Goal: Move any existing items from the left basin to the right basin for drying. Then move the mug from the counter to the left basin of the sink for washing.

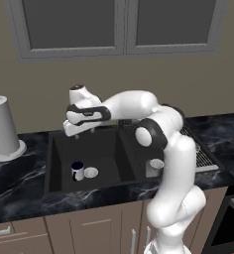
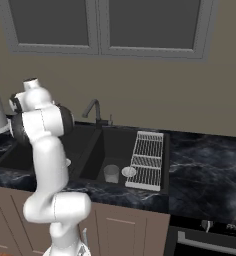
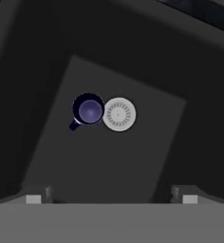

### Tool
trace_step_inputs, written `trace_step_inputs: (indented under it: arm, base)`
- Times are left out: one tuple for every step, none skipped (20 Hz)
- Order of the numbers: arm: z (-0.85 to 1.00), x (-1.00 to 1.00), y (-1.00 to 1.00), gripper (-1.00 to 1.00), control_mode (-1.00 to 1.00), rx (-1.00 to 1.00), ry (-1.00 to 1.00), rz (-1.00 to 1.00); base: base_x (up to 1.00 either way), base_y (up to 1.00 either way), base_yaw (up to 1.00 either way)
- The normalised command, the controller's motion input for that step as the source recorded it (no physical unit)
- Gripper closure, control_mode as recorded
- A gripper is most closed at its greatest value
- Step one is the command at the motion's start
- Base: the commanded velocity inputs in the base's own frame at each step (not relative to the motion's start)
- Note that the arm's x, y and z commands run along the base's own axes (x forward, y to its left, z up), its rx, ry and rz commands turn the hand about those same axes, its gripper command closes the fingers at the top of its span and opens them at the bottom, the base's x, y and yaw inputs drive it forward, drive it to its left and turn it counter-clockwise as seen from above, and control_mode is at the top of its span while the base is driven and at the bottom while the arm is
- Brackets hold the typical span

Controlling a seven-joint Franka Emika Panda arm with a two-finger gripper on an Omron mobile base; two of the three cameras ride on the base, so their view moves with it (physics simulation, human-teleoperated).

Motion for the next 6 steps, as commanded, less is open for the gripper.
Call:
trace_step_inputs:
  arm:
    - [0.41, -0.47, -0.28, -1.00, -1.00, 0.04, -0.13, 0.00]
    - [0.37, -0.49, -0.29, -1.00, -1.00, 0.05, -0.15, 0.00]
    - [0.36, -0.50, -0.29, -1.00, -1.00, 0.05, -0.15, 0.00]
    - [0.34, -0.51, -0.29, -1.00, -1.00, 0.05, -0.15, 0.00]
    - [0.29, -0.53, -0.30, -1.00, -1.00, 0.05, -0.17, 0.00]
    - [0.26, -0.59, -0.30, -1.00, -1.00, 0.04, -0.19, 0.00]
  base:
    - [0.00, 0.00, 0.00]
    - [0.00, 0.00, 0.00]
    - [0.00, 0.00, 0.00]
    - [0.00, 0.00, 0.00]
    - [0.00, 0.00, 0.00]
    - [0.00, 0.00, 0.00]
